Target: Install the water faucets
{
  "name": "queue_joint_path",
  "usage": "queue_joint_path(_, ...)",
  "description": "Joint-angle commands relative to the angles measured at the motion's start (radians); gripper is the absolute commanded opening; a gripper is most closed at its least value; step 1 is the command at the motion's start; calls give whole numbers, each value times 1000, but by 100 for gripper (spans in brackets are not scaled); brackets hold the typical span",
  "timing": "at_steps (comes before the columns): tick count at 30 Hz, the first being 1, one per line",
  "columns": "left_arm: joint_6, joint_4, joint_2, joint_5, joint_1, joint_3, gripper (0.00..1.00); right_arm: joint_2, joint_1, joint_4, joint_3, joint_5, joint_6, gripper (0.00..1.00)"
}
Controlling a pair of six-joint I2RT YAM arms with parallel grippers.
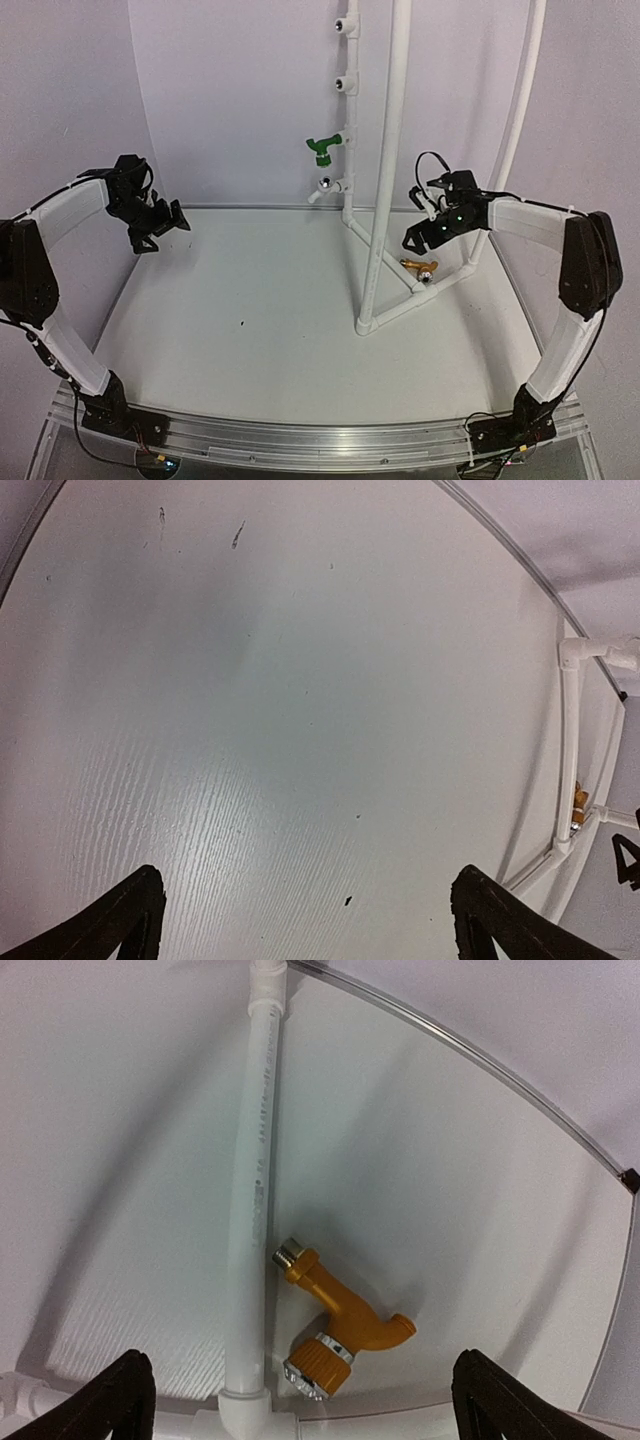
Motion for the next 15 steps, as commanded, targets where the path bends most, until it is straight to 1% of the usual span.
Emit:
queue_joint_path(1, -16, 18, 19, 30, -5, 46, 100, 153, 41, 13, 150, 15, 15, 98)
queue_joint_path(6, -33, 7, 23, 28, -7, 62, 100, 324, 71, 13, 331, 38, 34, 93)
queue_joint_path(11, -42, 1, 19, 23, -7, 67, 100, 456, 89, 12, 455, 49, 41, 88)
queue_joint_path(15, -42, -18, 31, 14, -8, 85, 100, 535, 96, 13, 516, 59, 37, 82)
